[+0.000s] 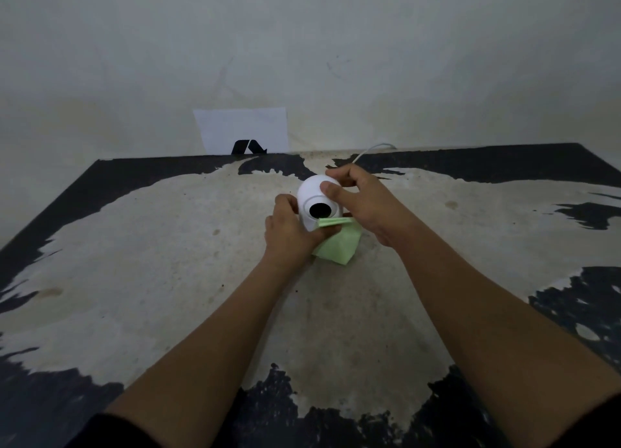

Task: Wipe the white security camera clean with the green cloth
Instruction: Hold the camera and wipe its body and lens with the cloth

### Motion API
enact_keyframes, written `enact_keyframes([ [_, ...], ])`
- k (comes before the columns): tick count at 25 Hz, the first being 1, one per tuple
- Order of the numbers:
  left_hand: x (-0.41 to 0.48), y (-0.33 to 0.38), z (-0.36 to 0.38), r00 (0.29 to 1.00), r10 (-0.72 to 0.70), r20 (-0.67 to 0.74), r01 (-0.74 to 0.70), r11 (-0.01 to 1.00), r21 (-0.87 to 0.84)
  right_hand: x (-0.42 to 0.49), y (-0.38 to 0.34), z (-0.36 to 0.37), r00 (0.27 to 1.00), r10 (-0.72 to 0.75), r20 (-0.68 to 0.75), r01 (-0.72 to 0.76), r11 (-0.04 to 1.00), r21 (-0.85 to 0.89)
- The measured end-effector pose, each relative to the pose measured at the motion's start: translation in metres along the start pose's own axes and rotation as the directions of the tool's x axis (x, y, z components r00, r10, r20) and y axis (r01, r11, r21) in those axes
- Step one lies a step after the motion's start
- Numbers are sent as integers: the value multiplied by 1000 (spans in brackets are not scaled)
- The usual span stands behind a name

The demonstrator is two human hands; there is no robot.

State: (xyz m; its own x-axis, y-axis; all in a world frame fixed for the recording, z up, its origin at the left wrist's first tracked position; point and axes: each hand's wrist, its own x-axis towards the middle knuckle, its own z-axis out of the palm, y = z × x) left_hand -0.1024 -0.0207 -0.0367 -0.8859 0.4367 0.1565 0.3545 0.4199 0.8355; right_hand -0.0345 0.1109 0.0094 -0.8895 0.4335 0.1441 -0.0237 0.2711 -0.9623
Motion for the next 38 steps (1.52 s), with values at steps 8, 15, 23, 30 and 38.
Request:
enact_keyframes([
  [8,4,-8,-32,981,89,171,-102,992,73,1,-2,-2,998,46,41,-46,999,-13],
  [15,-24,-2,-47,985,95,146,-93,995,-19,-13,-11,-3,996,71,-58,-77,992,-103],
  [23,-52,19,-53,942,125,310,-33,958,-284,-63,0,-4,960,71,272,49,911,-409],
  [30,-4,33,-63,966,69,248,9,954,-300,-37,20,-9,999,30,16,-13,775,-631],
  [38,16,26,-38,971,30,238,78,898,-432,-21,32,7,988,130,-78,-152,813,-562],
])
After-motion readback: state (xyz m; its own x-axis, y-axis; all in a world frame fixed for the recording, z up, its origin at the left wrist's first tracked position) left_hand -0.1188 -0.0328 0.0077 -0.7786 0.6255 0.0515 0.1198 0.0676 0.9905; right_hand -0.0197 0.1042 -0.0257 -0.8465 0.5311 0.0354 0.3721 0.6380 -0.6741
